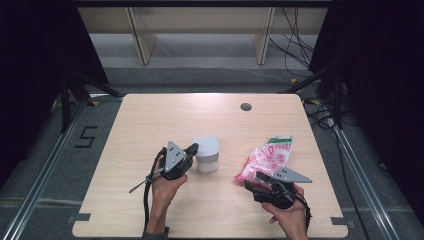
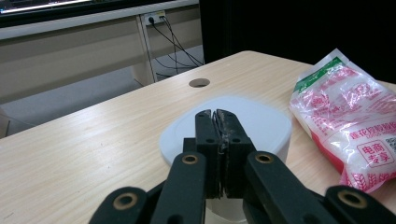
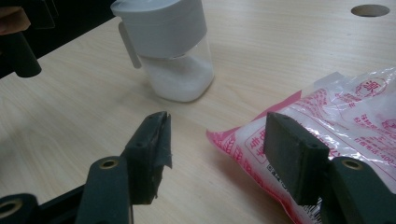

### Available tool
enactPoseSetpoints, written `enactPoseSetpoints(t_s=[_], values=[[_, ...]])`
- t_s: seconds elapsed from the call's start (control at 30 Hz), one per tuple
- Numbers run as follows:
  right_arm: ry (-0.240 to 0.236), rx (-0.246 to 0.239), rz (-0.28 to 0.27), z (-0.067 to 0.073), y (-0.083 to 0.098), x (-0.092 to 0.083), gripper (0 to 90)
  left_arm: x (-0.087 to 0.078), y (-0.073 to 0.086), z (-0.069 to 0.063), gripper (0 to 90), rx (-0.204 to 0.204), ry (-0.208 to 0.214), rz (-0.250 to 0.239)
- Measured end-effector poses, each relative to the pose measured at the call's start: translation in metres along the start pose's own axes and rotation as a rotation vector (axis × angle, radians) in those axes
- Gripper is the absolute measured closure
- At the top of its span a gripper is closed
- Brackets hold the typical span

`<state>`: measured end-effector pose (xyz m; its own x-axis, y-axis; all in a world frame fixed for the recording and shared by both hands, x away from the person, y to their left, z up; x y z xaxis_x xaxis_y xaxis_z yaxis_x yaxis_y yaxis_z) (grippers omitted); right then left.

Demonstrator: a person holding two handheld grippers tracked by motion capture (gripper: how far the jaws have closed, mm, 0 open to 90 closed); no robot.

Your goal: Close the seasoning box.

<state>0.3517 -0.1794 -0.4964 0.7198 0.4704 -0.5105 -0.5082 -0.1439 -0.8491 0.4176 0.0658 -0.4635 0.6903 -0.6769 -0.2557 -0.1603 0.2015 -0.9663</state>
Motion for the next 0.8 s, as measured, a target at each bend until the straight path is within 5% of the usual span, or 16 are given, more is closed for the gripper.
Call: enactPoseSetpoints(t_s=[0.17,0.2,0.37,0.53,0.8], values=[[0.010,-0.032,-0.005,-0.004,0.000,-0.001,41.3,-0.006,0.000,0.000,83.9,-0.015,0.023,-0.015],[0.002,0.013,0.007,0.000,0.001,-0.002,41.4,-0.007,0.000,-0.001,83.0,-0.016,0.037,-0.019],[0.007,0.007,-0.001,-0.001,0.001,-0.001,41.3,-0.012,0.001,-0.004,76.6,-0.017,0.072,-0.022],[-0.005,-0.012,-0.005,-0.001,0.001,0.000,41.4,-0.017,0.003,-0.013,63.9,-0.028,0.131,-0.029],[-0.005,-0.026,0.001,0.000,0.001,0.000,41.1,-0.020,0.005,-0.023,46.3,-0.045,0.153,-0.032]])
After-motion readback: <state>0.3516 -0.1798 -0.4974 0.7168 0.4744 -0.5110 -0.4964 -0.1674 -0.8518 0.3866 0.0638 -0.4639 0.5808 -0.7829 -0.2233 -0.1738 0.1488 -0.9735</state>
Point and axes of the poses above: each handheld gripper's, and its own axes: x roughly forward along the jaws, y roughly out of its underside, z roughly to its left, the point moved 6 cm from there along x, roughly forward along the jaws, and after that the axes turned 10 degrees about y, right-handed, at the moved point
